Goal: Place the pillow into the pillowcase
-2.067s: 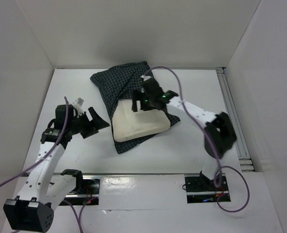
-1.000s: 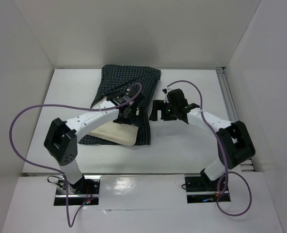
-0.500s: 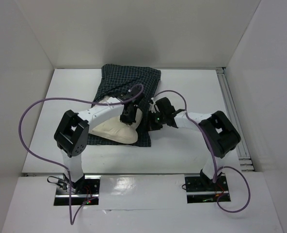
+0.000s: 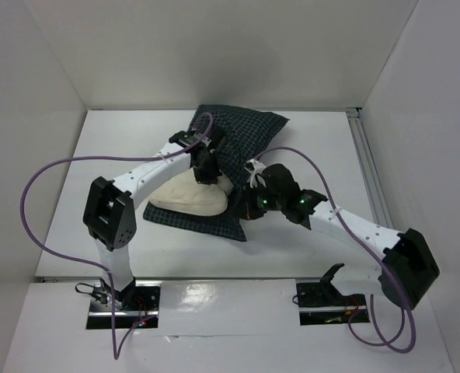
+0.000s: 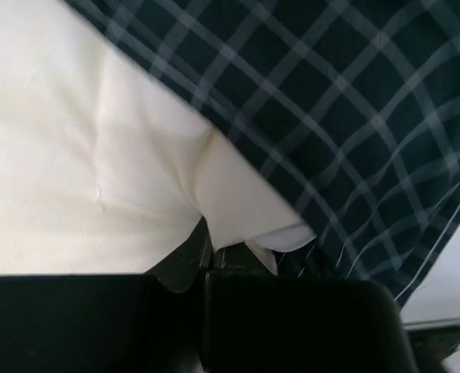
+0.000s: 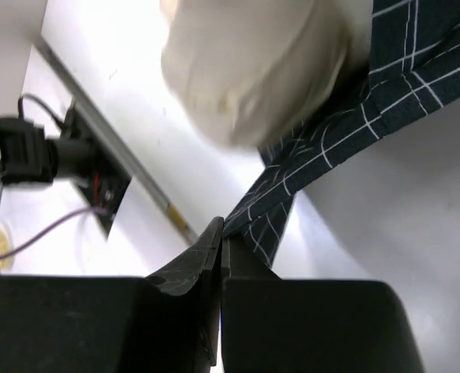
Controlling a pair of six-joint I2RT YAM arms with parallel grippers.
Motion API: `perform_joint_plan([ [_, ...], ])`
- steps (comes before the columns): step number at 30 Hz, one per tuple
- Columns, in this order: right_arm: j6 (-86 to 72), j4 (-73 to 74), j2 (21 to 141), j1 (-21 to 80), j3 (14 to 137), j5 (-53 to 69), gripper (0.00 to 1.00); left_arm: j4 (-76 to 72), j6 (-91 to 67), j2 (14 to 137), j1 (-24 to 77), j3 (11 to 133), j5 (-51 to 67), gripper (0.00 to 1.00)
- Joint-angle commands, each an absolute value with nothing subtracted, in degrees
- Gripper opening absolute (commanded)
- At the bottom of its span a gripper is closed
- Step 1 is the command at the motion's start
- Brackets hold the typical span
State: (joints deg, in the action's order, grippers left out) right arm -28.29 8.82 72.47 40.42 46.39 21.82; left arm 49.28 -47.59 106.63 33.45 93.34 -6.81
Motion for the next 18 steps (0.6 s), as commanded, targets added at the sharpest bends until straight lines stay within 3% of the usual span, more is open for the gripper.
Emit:
perform_joint_plan([
  [1,-30.4,19.3,67.1,42.5,45.3,30.4,0.00,42.3,-57.9,107.2,34.2,96.8,-16.1,0.00],
  [12,-28.6,32.4,59.4,37.9,43.3,22.3,0.00,42.0,-56.0,123.7,41.9,113.5,-18.5,0.00],
  [14,-28.6,35.2,58.8,36.0,43.3,17.9,0.03,42.0,-51.8,121.6,42.6,112.1,-14.8,0.10],
  [15,-27.8,36.0,58.8,36.0,43.9,17.2,0.18,42.6,-50.5,120.4,42.6,111.3,-13.4,0.20],
  [17,-27.1,38.9,60.2,35.4,45.9,13.8,0.64,43.9,-47.3,117.4,43.2,109.3,-10.0,0.34],
  [18,-26.4,38.9,60.2,35.4,47.0,10.8,0.75,44.6,-46.7,113.7,43.2,106.6,-10.0,0.47],
])
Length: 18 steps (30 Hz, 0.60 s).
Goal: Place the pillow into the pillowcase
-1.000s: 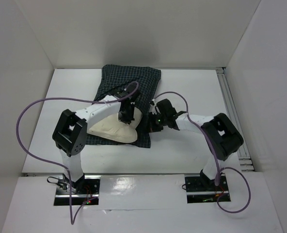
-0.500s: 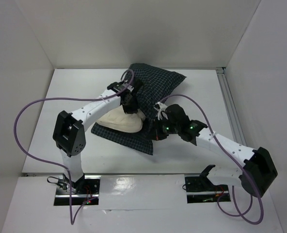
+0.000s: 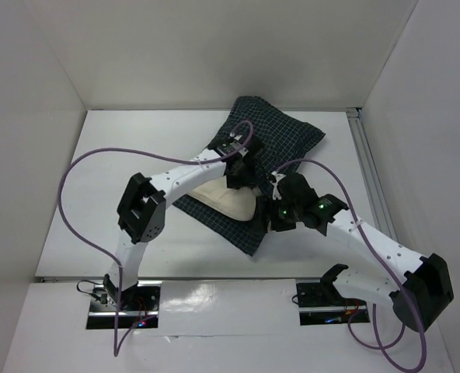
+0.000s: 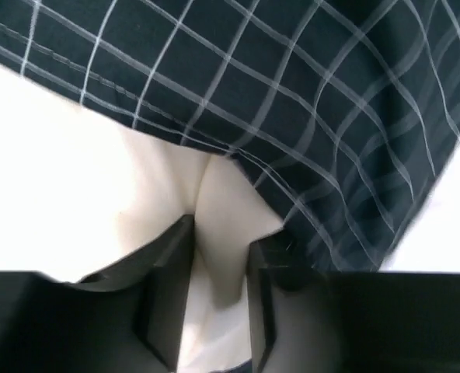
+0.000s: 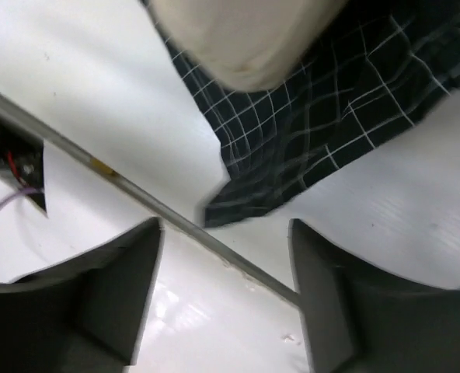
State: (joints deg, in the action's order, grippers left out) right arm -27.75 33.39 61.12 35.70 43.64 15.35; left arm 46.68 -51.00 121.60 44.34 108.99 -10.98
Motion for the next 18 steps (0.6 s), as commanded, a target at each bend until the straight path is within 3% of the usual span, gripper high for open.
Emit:
perform_joint_plan([
  [1,-26.4,39.5,60.7,35.9,49.8,8.5,0.82,45.3,-46.1,111.5,43.2,105.0,-9.4,0.60],
  [2,-26.4,39.6,61.5,36.9,51.3,6.4,0.86,45.4,-45.0,109.0,43.2,103.2,-9.4,0.72],
  [5,-26.4,38.9,66.2,41.0,58.8,-5.9,0.91,46.5,-43.6,98.4,41.1,95.4,-10.7,0.85],
  [10,-23.4,32.5,80.4,46.4,74.0,-17.3,0.93,47.4,-44.5,81.7,28.5,81.3,-11.3,0.83],
  [14,-20.2,29.9,103.9,49.7,89.2,-18.4,0.96,48.0,-45.4,69.6,13.4,74.8,-9.9,0.83],
  [18,-19.7,36.0,123.4,50.4,110.0,-21.7,0.94,48.0,-44.8,66.5,8.9,72.3,-7.8,0.83],
])
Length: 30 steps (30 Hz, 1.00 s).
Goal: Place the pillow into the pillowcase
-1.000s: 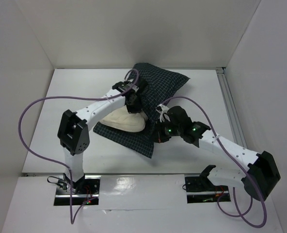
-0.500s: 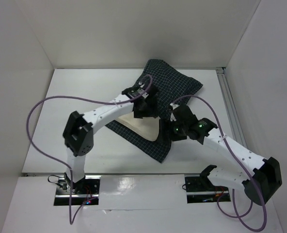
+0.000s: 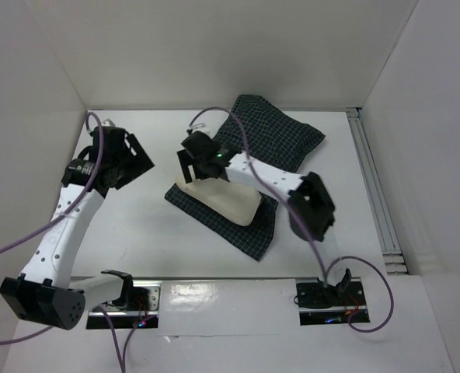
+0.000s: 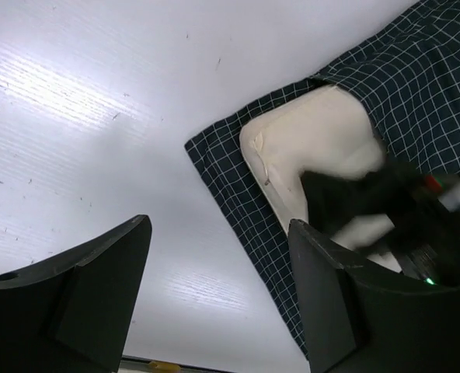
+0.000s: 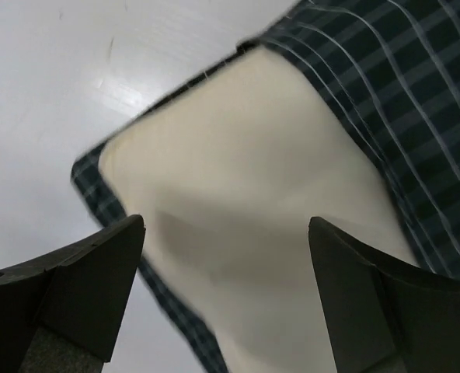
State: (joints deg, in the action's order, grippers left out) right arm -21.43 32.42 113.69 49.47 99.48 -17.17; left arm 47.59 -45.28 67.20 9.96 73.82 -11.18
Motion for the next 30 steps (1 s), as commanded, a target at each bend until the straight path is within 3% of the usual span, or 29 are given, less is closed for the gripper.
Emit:
perform_joint_plan([
  [1,-19.7,36.0,125.9,51.1,114.1,-22.3,0.92,48.0,-44.3,66.5,8.9,71.6,-7.1,0.83],
  [4,-20.5,35.3,132.4,51.1,116.5,-23.2,0.76,48.0,-44.3,67.1,7.6,70.1,-5.8,0.83],
  [5,-21.2,35.3,133.2,51.1,116.5,-23.7,0.42,47.5,-44.3,67.1,7.6,70.0,-4.6,0.83],
  [6,-22.1,37.3,133.2,51.1,115.9,-23.7,0.18,46.8,-43.7,67.1,7.6,69.2,-4.0,0.82],
  [7,-22.1,35.4,130.0,51.1,111.3,-24.3,0.00,45.2,-43.0,67.6,7.6,68.1,-2.1,0.82],
  [8,-22.1,35.4,130.0,51.1,107.3,-24.3,0.00,45.2,-42.5,67.6,7.6,67.3,-2.1,0.82],
  [12,-21.6,24.1,105.9,51.1,81.7,-23.2,0.00,39.0,-37.6,71.0,8.4,63.8,7.3,0.82],
  [16,-23.5,24.2,85.8,50.5,61.5,-22.2,0.00,31.2,-34.4,75.3,13.9,56.7,13.3,0.86],
  [22,-24.6,22.9,70.2,49.8,52.3,-15.5,0.00,22.2,-32.1,86.6,22.7,54.2,22.0,0.94],
  [30,-24.6,25.8,69.4,49.1,54.9,-14.9,0.00,4.8,-39.1,90.0,32.6,46.7,24.4,0.95],
])
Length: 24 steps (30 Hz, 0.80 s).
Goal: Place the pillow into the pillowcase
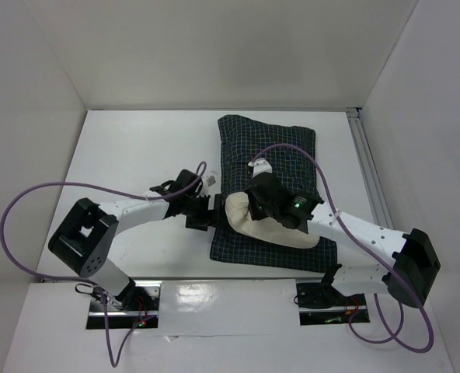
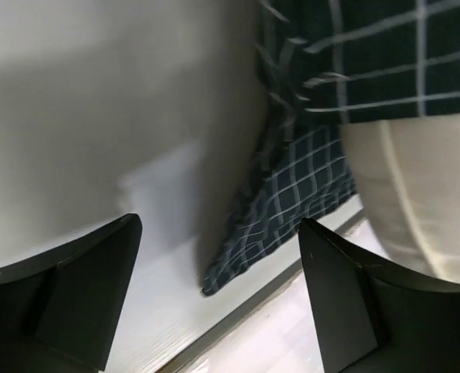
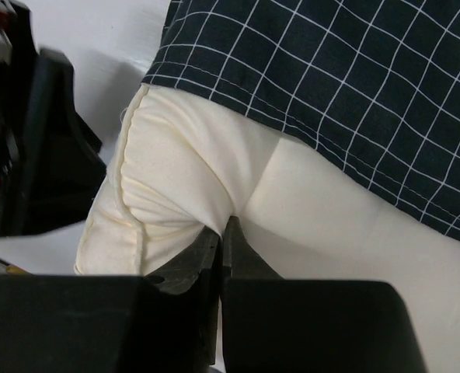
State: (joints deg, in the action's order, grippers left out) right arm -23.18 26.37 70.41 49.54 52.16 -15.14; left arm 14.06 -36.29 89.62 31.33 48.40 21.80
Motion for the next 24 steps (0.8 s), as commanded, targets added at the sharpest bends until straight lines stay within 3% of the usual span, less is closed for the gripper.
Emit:
perform_joint_plan([
  [1,-24.6,25.8,70.0,49.1,55.5,-14.9,0.00,3.4,-40.0,90.5,33.4,46.0,25.1,0.95],
  [9,-24.0,26.9,71.1,49.1,57.0,-15.5,0.00,-6.1,-44.0,89.3,33.9,40.3,29.1,0.80],
  [11,-24.0,26.4,71.1,49.1,57.0,-15.5,0.00,-7.7,-44.6,90.9,34.4,40.3,29.7,0.60],
  [14,-24.0,26.4,71.9,49.1,57.6,-16.0,0.00,-8.6,-47.2,92.0,35.8,40.9,30.2,0.00],
  [19,-20.7,25.8,76.8,48.6,57.6,-18.0,0.00,-17.4,-56.9,81.4,38.0,28.4,32.6,0.00],
  [24,-14.9,22.9,83.7,43.1,61.7,-18.7,0.00,-13.1,-60.4,63.8,42.3,23.1,28.4,0.00],
])
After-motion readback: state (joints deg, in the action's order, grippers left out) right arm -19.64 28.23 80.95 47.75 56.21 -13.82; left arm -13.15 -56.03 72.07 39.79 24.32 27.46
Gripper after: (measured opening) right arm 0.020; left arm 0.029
